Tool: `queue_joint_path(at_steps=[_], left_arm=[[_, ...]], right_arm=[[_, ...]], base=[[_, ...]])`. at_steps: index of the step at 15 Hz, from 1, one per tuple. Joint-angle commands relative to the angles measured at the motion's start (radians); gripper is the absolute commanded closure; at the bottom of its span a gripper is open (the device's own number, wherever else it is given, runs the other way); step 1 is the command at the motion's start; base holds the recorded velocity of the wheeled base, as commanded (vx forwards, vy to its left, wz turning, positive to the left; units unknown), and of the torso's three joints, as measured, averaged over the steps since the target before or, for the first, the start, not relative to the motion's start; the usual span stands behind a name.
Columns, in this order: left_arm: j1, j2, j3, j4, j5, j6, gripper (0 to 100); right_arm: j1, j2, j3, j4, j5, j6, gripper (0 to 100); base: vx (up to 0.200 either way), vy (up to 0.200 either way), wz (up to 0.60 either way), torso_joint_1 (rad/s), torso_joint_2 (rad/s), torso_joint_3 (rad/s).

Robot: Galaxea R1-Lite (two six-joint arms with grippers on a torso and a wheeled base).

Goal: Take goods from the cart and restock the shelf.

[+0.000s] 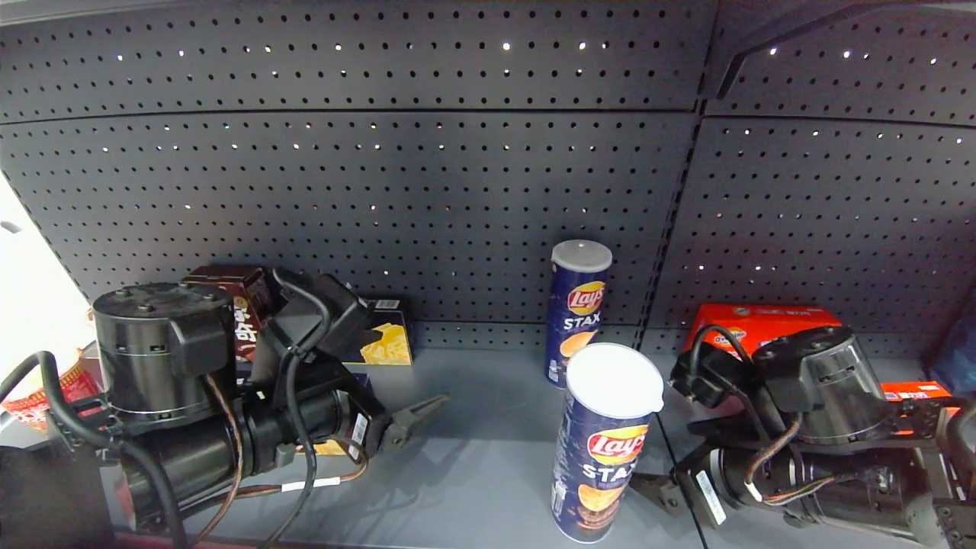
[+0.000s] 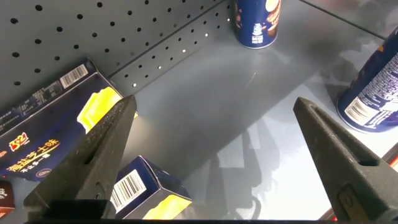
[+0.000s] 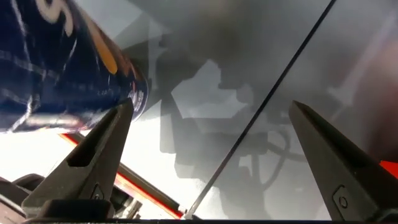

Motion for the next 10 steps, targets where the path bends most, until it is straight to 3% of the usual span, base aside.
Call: queue_joint_path(at_steps=[1,5,7,10], left_arm=[[0.000,0.002,-0.001,-0.002,0.000,0.000,0],[-0.015,0.001,0.010,0.009,0.000,0.001,0],[-0.101,0.024,0.034,0.012,0.000,0.000,0],[-0.175,0.122,0.011,0.015,0.000,0.000,0]], right_arm=[[0.000,0.001,0.005,-0.001,0.000,0.000,0],[-0.031,0.009,0.004,-0.001,0.000,0.000,0],[-0.046,0.009,0.002,-0.001,0.002,0.000,0],[-0.061,0.002,0.010,-0.001,0.000,0.000,0]], base=[[0.000,0.000,0.00,0.000,0.00,0.000],[0.000,0.000,0.00,0.000,0.00,0.000],[0.000,0.000,0.00,0.000,0.00,0.000],[0.000,0.000,0.00,0.000,0.00,0.000]])
